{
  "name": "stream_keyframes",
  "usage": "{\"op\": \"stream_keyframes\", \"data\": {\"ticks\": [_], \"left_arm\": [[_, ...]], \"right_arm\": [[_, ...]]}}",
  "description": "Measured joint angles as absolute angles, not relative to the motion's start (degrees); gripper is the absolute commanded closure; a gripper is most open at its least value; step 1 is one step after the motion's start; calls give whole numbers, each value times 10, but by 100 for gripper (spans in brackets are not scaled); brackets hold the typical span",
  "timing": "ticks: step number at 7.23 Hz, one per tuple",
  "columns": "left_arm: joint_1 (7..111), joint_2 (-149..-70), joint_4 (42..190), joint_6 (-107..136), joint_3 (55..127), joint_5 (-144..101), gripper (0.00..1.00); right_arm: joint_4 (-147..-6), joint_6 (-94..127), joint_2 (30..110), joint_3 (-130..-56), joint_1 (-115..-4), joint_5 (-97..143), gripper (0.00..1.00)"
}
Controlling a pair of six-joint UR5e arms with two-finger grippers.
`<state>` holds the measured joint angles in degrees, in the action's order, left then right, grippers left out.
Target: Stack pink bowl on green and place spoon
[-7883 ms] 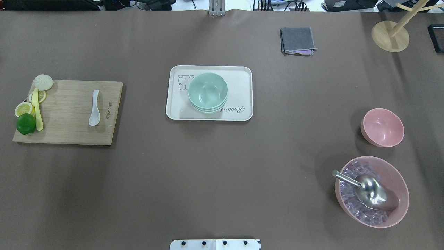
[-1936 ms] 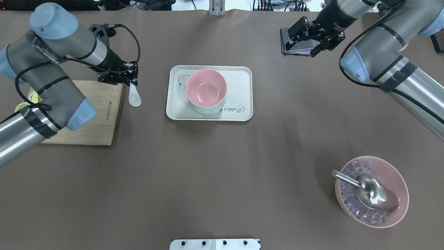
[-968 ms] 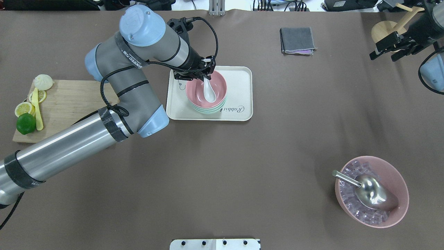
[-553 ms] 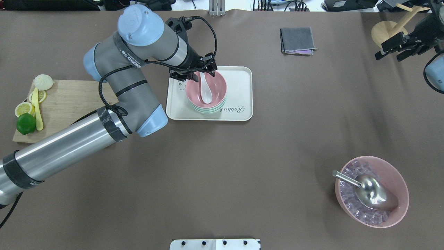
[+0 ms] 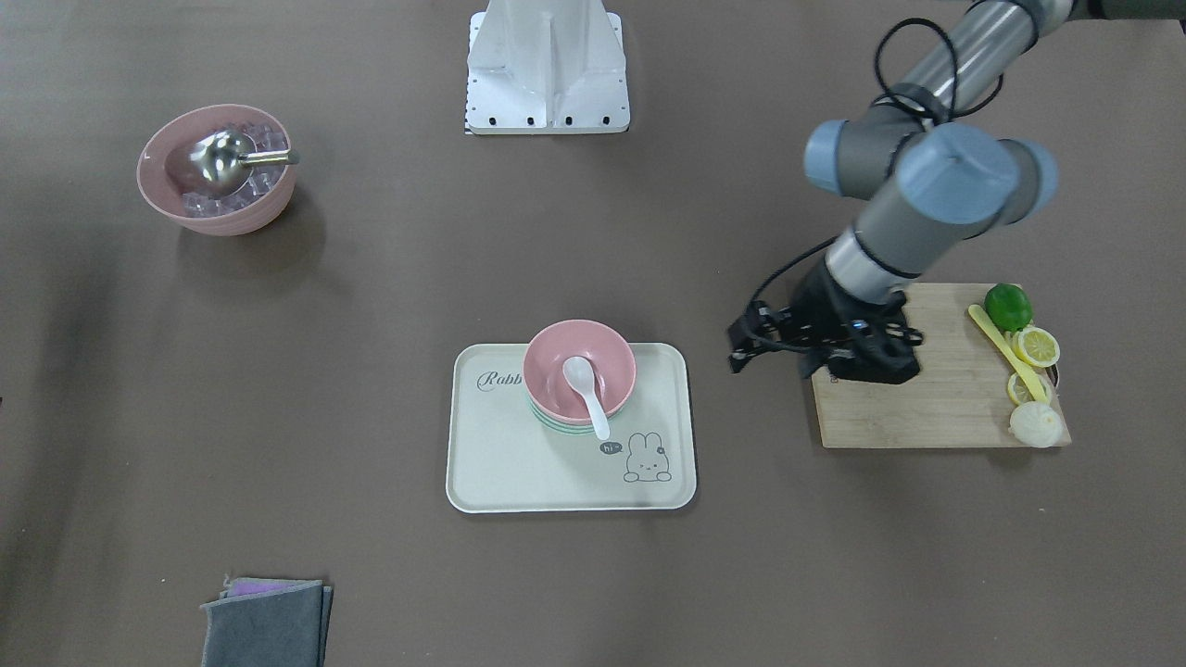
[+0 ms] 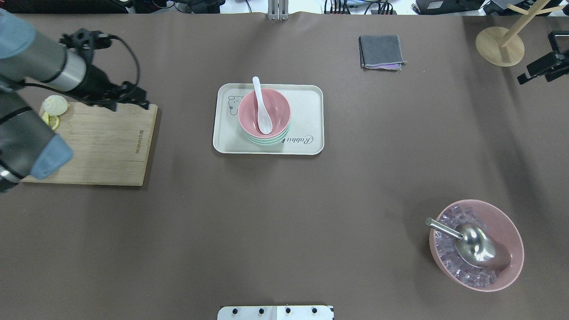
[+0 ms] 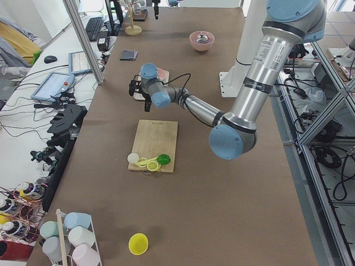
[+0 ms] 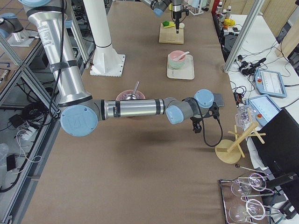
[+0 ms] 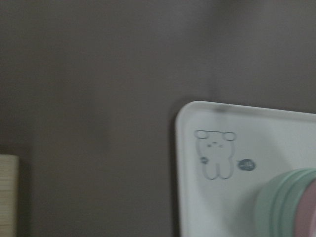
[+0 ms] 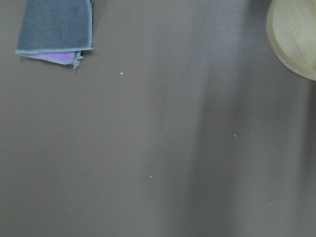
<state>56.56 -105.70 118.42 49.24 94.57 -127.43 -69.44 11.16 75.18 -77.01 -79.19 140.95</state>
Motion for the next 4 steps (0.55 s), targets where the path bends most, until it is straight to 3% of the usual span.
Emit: {"op": "stream_keyframes", "data": {"ticks": [2, 4], "left_arm": [[638, -956, 1150, 313, 977, -1285, 2], [720, -917, 1064, 119, 981, -1285, 2]], "right_arm": [[-720, 15, 767, -752, -828, 1378, 0], [-767, -45, 768, -750, -859, 1373, 0]]}}
